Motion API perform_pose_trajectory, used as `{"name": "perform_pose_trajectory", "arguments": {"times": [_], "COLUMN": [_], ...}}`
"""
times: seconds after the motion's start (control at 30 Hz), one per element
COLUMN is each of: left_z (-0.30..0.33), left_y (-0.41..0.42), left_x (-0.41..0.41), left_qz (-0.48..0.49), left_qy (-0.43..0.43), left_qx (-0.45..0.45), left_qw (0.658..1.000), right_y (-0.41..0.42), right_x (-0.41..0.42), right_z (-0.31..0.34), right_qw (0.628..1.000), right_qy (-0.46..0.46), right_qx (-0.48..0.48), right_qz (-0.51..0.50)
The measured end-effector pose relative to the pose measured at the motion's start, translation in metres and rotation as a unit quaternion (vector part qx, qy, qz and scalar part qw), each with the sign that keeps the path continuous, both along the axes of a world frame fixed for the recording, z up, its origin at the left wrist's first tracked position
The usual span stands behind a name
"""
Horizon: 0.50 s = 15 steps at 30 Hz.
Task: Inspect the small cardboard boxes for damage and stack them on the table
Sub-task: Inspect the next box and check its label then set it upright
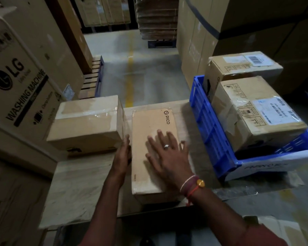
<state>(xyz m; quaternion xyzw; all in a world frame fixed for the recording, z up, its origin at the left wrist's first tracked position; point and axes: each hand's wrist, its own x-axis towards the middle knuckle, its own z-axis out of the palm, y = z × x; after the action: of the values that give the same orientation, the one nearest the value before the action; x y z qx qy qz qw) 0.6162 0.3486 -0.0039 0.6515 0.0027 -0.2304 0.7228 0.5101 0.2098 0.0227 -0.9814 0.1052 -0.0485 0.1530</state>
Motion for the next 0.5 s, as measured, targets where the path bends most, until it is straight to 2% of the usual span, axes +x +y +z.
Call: {"name": "perform_pose_trajectory", "arguments": {"times": [0.1,0.17,0.23,0.37,0.43,0.5], "left_z": [0.01,0.012,0.011,0.011,0.016,0.021], "left_y": [-0.011,-0.019,-0.023,-0.024,-0.031,-0.04], "left_x": [-0.005,-0.015,-0.026,-0.028,-0.024,-0.013], "left_qz": [-0.044,-0.086,-0.093,-0.124,-0.12,-0.102], "left_qy": [-0.177,-0.274,-0.336,-0.356,-0.35,-0.327], "left_qx": [0.105,0.209,0.313,0.483,0.505,0.502], "left_qw": [0.978,0.935,0.883,0.79,0.78,0.795], "right_y": [-0.028,-0.032,-0.027,-0.033,-0.039,-0.048], "right_x": [0.01,0.012,0.009,0.012,0.018,0.029], "right_z": [-0.006,-0.013,-0.017,-0.013,-0.008,-0.003], "right_qw": [0.998,0.999,0.999,0.999,0.998,0.997], "right_qy": [0.06,0.041,0.032,0.033,0.034,0.031], "right_qx": [0.0,0.004,0.023,0.034,0.055,0.075], "right_qz": [-0.02,-0.009,-0.001,-0.001,-0.004,-0.018]}}
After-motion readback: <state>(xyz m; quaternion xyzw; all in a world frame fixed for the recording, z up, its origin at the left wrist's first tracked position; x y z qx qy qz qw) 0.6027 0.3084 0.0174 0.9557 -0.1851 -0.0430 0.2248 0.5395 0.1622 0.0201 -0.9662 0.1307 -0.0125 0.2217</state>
